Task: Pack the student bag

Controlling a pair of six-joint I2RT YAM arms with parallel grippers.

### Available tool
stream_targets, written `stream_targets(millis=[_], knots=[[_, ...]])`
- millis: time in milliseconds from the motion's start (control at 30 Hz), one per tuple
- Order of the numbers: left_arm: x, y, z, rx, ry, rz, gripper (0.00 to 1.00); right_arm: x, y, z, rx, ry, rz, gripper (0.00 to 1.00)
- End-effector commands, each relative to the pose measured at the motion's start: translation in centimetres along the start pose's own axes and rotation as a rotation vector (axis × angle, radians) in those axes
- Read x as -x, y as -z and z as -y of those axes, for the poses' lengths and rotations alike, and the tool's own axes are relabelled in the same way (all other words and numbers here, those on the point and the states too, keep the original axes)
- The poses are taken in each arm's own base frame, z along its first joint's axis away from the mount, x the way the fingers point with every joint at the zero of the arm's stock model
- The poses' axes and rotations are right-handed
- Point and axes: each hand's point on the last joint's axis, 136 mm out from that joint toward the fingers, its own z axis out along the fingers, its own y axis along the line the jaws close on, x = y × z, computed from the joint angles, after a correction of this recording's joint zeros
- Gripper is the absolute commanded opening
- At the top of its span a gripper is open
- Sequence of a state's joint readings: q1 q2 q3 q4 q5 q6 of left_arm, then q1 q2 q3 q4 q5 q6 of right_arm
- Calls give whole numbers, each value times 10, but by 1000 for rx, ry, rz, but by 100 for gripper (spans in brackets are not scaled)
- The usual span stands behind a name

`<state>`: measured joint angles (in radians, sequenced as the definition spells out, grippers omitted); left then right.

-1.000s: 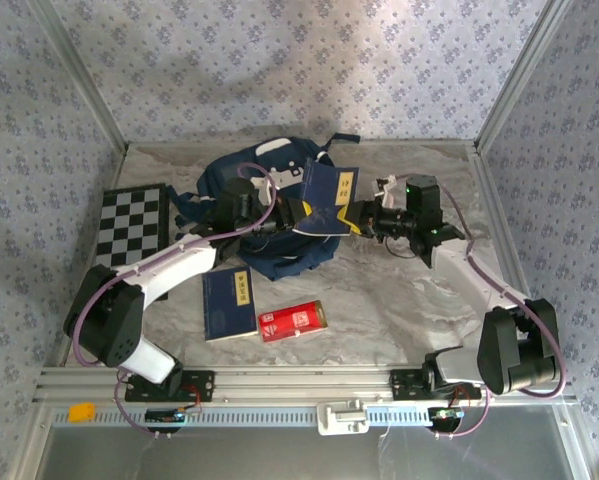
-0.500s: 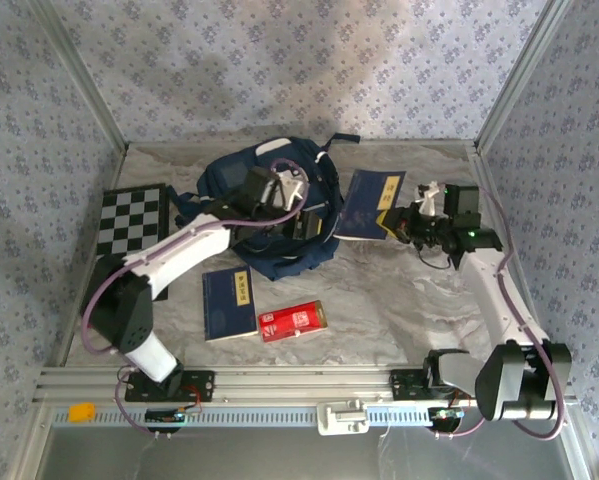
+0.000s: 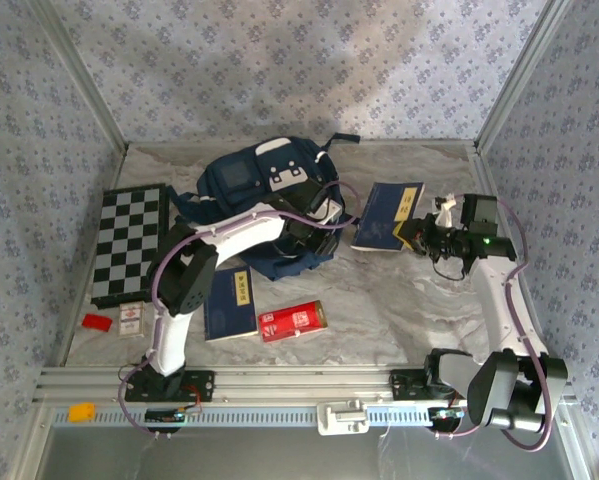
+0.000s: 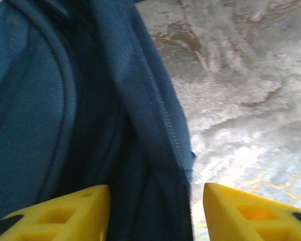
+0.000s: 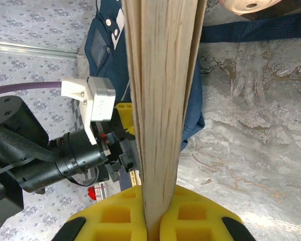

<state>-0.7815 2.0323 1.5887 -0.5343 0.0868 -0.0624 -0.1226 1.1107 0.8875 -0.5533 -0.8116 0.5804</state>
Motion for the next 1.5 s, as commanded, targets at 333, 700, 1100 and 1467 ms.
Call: stream_targets(millis=[333, 700, 1100, 1467], knots=[[17, 12, -18, 121, -57, 19, 13, -5, 10, -9, 46, 43, -8, 0], [59, 105, -21, 196, -45, 200, 0, -22, 11, -11, 52, 21, -61, 0], [96, 201, -38, 363, -118, 376, 0, -48, -80, -57, 93, 108, -182, 0], [117, 224, -46, 395, -75, 463, 0, -46, -207, -92, 86, 179, -217, 0]])
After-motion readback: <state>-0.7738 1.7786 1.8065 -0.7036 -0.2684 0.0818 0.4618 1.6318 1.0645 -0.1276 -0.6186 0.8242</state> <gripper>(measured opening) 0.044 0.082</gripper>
